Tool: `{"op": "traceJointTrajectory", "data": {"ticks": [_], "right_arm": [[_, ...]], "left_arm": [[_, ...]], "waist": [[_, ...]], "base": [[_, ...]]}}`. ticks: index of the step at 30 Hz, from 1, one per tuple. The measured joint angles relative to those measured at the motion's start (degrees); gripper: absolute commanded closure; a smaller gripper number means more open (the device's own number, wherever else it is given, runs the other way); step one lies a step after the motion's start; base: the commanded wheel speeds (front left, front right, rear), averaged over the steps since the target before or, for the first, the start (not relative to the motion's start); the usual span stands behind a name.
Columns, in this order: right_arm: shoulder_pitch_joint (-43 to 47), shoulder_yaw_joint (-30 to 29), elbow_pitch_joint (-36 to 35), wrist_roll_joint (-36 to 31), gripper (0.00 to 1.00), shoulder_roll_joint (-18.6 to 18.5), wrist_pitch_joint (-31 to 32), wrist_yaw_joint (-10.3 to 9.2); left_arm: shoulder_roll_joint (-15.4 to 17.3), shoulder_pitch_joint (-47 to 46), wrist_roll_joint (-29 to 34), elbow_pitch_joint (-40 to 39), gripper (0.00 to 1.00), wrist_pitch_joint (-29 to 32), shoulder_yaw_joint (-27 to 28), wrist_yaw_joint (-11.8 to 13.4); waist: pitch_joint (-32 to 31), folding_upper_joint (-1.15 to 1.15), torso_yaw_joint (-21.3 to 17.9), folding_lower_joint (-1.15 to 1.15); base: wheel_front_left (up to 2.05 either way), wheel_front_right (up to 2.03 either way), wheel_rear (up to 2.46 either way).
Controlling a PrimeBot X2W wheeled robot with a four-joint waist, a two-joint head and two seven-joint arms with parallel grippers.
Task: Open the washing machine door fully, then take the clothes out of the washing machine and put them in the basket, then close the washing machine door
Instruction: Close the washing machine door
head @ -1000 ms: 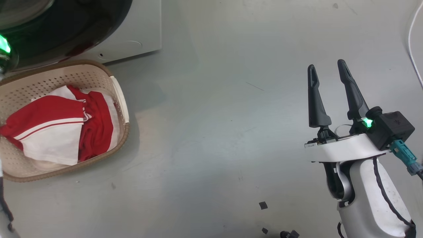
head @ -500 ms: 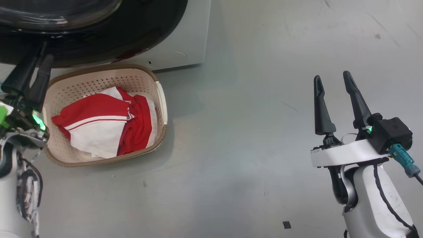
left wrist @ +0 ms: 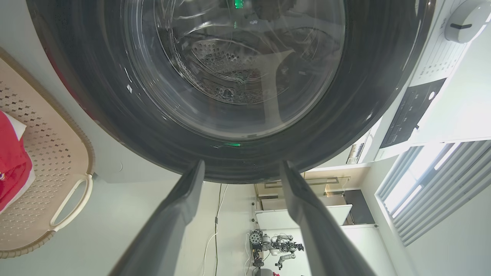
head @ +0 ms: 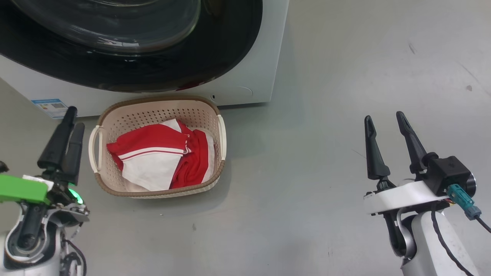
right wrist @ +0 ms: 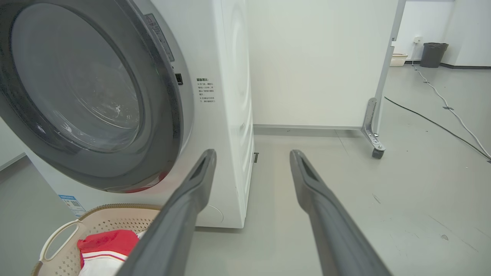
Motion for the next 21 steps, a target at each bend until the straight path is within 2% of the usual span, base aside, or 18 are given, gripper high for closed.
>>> {"op": "traceJointTrajectory", "data": {"ticks": [3,13,17,21], "right_arm": [[1.3,-0.9,0.3,-0.1,0.0,-0.2,0.0,-0.01],[3.5,-1.4,1.5,-0.5,0.0,-0.3,0.0,0.27],[4.6,-1.6,1.7,-0.6,0.0,-0.3,0.0,0.48],[5.1,-1.5,1.8,-1.1,0.0,-0.3,0.0,0.53]], "left_arm": [[-1.4,2.7,0.5,-1.7,0.0,-0.7,-0.9,0.0],[-1.4,12.3,7.7,-7.0,0.0,-6.2,-2.3,0.0],[-1.0,13.4,16.3,-9.3,0.0,-10.6,-2.7,0.0],[1.5,15.1,26.5,-11.7,0.0,-15.1,-4.0,0.0]], "waist": [[-1.5,0.0,1.0,0.0],[-6.2,0.0,4.1,0.0],[-8.0,0.0,5.0,0.0],[-9.7,0.0,5.6,0.0]], "base": [[0.0,0.0,0.0],[0.0,0.0,0.0],[0.0,0.0,0.0],[0.0,0.0,0.0]]}}
